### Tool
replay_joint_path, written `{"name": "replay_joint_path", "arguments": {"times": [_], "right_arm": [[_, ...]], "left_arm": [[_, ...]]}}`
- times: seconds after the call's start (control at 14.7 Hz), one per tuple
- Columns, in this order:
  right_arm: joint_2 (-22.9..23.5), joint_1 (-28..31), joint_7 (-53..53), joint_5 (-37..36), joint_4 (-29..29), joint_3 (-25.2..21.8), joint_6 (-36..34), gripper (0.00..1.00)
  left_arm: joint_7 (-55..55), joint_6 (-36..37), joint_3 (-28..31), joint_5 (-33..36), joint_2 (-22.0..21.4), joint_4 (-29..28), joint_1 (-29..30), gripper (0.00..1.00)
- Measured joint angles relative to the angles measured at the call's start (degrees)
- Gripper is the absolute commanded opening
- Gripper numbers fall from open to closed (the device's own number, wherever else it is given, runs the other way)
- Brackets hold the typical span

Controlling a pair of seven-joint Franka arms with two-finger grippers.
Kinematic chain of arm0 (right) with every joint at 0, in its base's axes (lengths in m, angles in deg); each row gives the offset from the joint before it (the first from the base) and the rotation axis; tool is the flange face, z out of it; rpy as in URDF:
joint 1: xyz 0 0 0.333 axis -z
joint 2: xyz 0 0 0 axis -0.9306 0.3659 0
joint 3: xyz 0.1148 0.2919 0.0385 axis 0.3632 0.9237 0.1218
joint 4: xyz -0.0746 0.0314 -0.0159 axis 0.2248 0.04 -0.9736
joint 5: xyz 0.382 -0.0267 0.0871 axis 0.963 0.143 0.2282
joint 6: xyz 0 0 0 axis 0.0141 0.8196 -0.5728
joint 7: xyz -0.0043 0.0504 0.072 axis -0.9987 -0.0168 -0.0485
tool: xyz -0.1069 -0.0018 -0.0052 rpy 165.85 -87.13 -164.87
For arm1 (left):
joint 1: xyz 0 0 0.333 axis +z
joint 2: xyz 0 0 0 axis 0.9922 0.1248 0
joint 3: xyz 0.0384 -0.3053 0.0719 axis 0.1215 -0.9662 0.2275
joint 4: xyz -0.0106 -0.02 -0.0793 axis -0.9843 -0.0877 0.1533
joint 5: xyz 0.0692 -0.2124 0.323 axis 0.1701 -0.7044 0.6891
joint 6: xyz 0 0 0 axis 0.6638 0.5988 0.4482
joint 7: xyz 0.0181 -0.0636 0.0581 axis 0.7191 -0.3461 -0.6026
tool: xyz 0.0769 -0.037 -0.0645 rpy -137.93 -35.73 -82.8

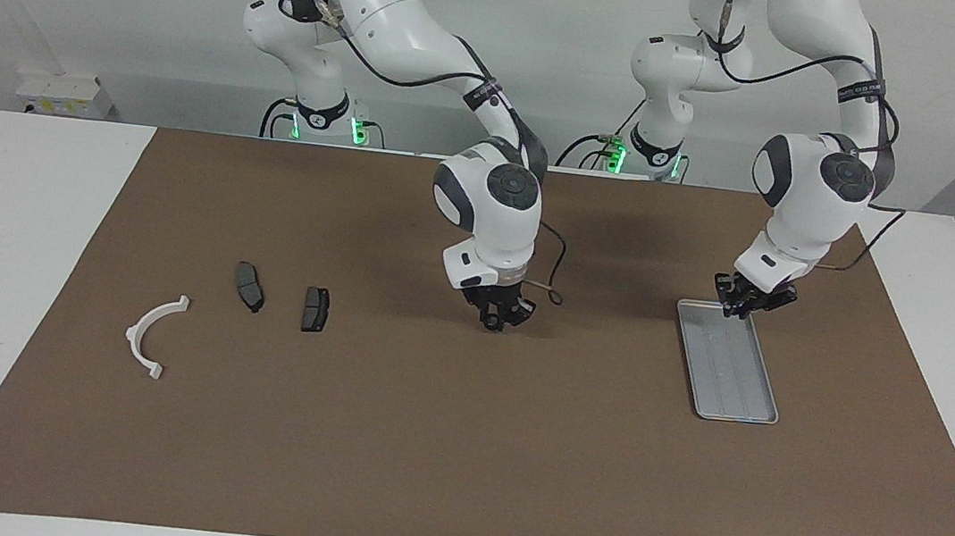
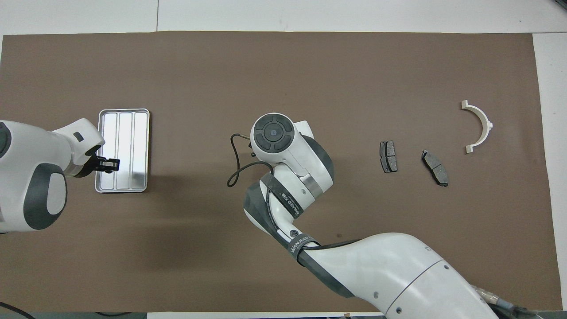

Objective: Pick bearing gear from pile to tray

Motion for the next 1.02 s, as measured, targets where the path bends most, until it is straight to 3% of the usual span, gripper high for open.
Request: {"name": "replay_joint_path", "arguments": {"times": [0.75,0.89,0.95,1.02], "right_arm": [[0.16,-0.01,0.0,-0.6,-1.39,-0.03,2.56,0.0],[0.16,-0.01,0.06,-0.6,-1.39,-0.03,2.57,0.76],[0.18,0.01,0.33,-0.6,-1.45,-0.04,2.77,1.0],[0.18,0.04,0.87,-0.6,-1.47,-0.04,2.9,1.0]], "left_arm": [[-0.37,-8.31,-0.01,-3.22,3.44,-1.73,0.0,0.0],[-0.66,-8.56,-0.01,-3.35,3.5,-1.93,0.0,0.0],[-0.73,-8.7,-0.01,-3.4,3.58,-2.01,0.0,0.0],[-0.8,-9.06,-0.01,-3.44,3.73,-2.11,0.0,0.0]]}}
